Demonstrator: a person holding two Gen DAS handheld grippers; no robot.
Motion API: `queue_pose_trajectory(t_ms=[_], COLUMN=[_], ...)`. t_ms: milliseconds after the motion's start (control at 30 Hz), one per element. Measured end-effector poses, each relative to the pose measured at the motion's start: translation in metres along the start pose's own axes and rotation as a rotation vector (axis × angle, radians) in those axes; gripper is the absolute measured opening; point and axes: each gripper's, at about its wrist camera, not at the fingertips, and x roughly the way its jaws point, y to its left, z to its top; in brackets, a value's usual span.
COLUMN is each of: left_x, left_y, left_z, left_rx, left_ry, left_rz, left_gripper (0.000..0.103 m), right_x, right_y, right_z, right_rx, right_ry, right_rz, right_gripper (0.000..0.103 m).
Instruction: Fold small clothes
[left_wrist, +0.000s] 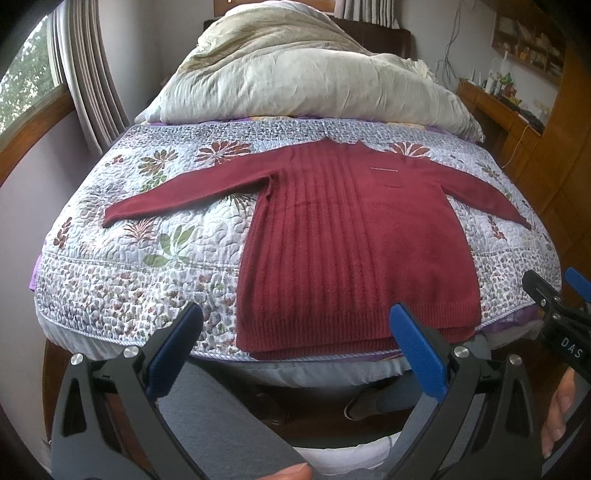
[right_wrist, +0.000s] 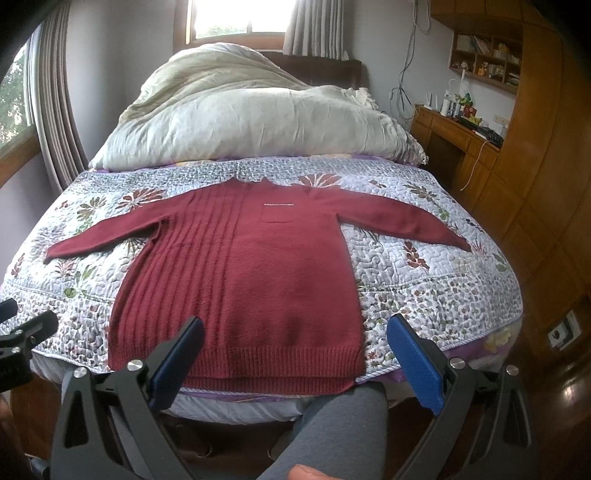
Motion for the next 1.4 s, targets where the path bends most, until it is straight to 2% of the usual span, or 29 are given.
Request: queue_pose_trajectory(t_ms=[1400], left_x=[0.0055], left_y=[-0.0028], left_z=[0.0013], left_rx=[0.009], left_ry=[0.011], left_rz=[-0.006], left_gripper=[0.100], right_x=[0.0049], right_y=[-0.0011], right_z=[0.0003], right_rx=[-0.003], right_ry=[0.004], right_rz=[-0.002], right_gripper=[0.099])
